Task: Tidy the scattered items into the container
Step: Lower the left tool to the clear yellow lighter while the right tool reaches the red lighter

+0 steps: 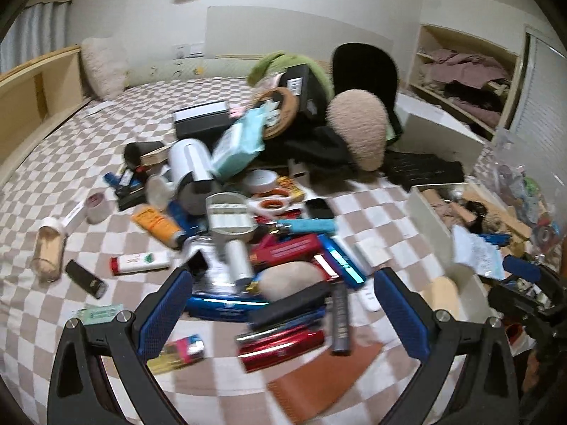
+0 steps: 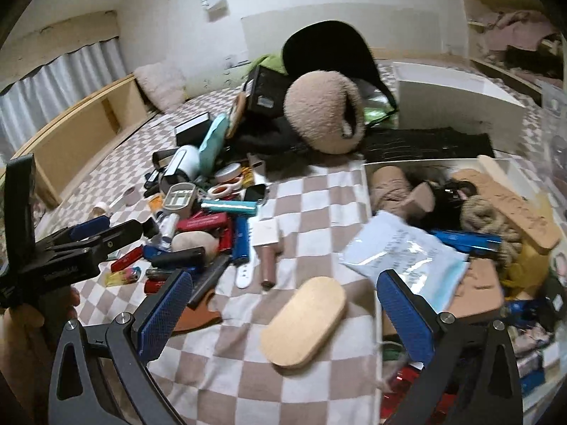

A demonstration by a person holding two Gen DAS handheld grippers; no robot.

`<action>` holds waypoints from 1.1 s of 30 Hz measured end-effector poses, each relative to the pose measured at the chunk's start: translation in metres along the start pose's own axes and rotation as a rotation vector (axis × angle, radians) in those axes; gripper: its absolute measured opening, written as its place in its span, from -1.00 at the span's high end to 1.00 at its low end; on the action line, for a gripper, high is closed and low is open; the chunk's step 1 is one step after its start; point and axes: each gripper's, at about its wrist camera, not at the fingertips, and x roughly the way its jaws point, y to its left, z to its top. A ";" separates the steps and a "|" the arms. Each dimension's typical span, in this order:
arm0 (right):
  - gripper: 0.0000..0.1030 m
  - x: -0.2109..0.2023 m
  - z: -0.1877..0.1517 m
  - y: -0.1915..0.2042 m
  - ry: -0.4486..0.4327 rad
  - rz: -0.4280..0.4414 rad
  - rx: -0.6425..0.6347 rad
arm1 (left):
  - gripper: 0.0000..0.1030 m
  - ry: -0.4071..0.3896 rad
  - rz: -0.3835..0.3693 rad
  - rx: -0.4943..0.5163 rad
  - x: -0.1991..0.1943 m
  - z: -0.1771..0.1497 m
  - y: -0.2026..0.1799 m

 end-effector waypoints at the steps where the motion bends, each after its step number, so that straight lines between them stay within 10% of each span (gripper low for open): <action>1: -1.00 0.004 0.000 0.003 0.010 0.010 -0.010 | -1.00 0.001 0.009 -0.003 0.001 0.000 0.005; 17: -1.00 0.066 -0.012 0.025 0.156 0.069 -0.080 | -1.00 0.060 0.126 -0.121 0.012 -0.025 0.076; 33: -1.00 0.076 -0.014 0.026 0.109 0.076 -0.043 | -0.96 0.160 0.198 -0.314 0.018 -0.060 0.096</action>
